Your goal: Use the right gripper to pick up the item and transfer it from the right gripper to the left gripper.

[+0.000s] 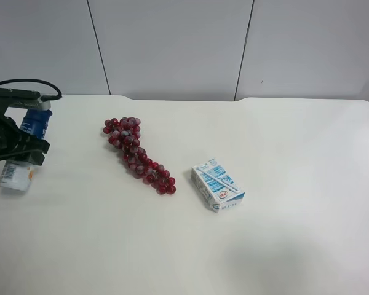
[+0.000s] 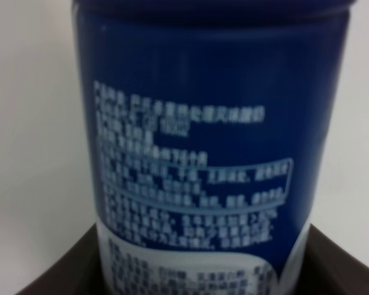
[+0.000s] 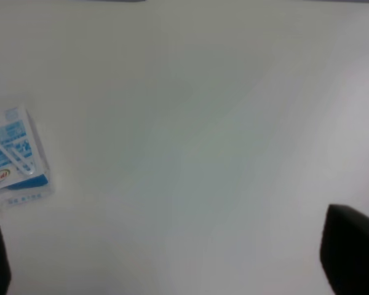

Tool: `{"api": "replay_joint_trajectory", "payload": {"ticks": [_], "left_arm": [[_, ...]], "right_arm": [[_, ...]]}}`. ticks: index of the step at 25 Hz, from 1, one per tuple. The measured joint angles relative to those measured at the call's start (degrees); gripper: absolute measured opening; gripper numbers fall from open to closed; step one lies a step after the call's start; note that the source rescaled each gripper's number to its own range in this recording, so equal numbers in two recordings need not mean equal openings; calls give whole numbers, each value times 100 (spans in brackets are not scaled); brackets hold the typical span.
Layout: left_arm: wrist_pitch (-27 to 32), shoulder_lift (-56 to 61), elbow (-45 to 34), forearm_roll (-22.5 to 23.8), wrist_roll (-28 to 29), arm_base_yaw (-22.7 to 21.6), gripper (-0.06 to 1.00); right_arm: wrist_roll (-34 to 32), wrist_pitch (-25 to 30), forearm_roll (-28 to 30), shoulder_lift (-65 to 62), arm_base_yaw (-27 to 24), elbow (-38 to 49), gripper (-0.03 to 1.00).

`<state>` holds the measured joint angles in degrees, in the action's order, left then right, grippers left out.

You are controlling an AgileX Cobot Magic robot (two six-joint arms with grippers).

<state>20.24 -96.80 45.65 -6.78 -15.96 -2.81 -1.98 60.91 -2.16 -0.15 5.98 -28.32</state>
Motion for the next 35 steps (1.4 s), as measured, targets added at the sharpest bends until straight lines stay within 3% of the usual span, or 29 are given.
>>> {"api": "replay_joint_trajectory", "payload": {"ticks": [15,16,17,19,21,24,28,35], "left_arm": [[-215,-601,10,0,0,0,6],[-231,-601,10,0,0,0,11],[-262,-601,10,0,25,0,26],[-385,-601,10,0,72,0,67],[-434,-601,10,18,84,0,90],[-420,-488,10,23,84,0,98],[-114,36,109,25,91,0,99],[1689,1458,748,2,318,0,99]], "right_arm": [[0,0,0,0,0,0,100],[0,0,0,0,0,0,100],[0,0,0,0,0,0,100],[0,0,0,0,0,0,100],[0,0,0,0,0,0,100],[0,0,0,0,0,0,100],[0,0,0,0,0,0,100],[0,0,0,0,0,0,100]]}}
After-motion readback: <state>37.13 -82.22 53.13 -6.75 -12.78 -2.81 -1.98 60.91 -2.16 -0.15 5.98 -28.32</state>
